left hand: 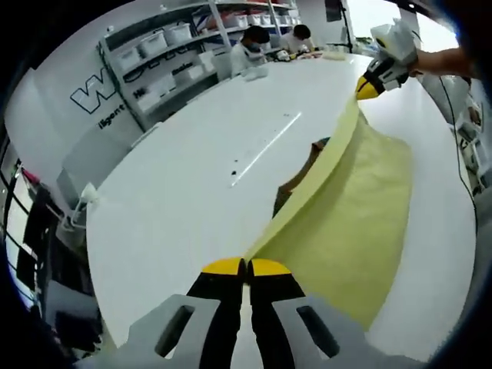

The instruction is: Fold the garment on the visible template until the final outline fits inside the template.

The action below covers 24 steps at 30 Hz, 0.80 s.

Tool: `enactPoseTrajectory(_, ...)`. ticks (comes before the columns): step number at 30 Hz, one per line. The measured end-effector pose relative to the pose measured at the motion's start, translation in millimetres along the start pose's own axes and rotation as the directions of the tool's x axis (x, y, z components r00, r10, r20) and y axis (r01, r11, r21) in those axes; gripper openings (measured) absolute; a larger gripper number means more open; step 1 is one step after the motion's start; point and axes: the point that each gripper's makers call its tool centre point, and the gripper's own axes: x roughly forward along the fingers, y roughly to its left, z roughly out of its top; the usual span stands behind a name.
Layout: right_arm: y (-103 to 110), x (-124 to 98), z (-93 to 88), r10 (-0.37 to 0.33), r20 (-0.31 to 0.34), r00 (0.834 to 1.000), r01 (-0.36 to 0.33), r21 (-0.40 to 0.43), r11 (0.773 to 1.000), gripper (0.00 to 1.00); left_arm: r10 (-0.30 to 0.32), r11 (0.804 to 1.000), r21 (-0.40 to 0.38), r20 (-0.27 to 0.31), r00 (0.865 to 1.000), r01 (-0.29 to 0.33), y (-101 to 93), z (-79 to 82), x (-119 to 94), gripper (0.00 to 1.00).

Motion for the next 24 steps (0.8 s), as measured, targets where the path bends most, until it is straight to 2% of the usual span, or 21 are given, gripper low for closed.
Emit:
enactPoseTrajectory(4,-2.9,12.3,-8.2,-0.003,-0.004,1.0,0.003,0.029,1.0,0.0,0.008,0.999,-0.046,-0.007,1.0,-0.009,2.3,-1.2,9.8,0.01)
enactPoseTrajectory(8,-6.4,23.8,-11.6,-0.006,-0.01,1.0,0.006,0.02,1.0,0.0,0.007,0.999,-0.047,-0.028,1.0,-0.009,1.8,-6.3,21.5,0.01)
enactPoseTrajectory(13,-13.2,35.6,-14.1,-0.011,-0.015,1.0,0.011,0.007,1.0,0.0,0.016,0.996,-0.089,-0.037,0.999,-0.019,5.4,-9.4,35.4,0.02)
enactPoseTrajectory(15,-11.8,39.6,-15.6,0.009,-0.016,1.0,-0.009,0.001,1.0,0.0,0.024,0.998,-0.062,-0.041,0.999,-0.026,8.5,-13.0,43.2,0.03)
enactPoseTrajectory(17,-21.2,42.0,-17.8,-0.026,-0.02,0.999,0.025,-0.037,0.999,0.05,0.015,0.998,-0.067,-0.077,0.997,-0.021,8.4,-21.0,48.9,0.05)
enactPoseTrajectory(19,-23.4,42.2,-17.7,-0.033,-0.005,0.999,0.033,-0.023,0.999,0.13,0.008,0.999,-0.039,-0.066,0.998,-0.011,3.8,-22.5,49.2,0.06)
enactPoseTrajectory(21,-23.0,40.9,-19.3,-0.036,0.012,0.999,0.036,0.003,0.999,0.18,0.007,0.999,-0.044,-0.059,0.998,-0.009,0.9,-23.8,48.1,0.14)
enactPoseTrajectory(24,-18.4,41.2,-28.7,-0.026,-0.003,1.0,0.026,-0.001,1.0,0.18,0.012,0.999,-0.039,-0.056,0.998,-0.014,0.7,-26.9,47.4,0.18)
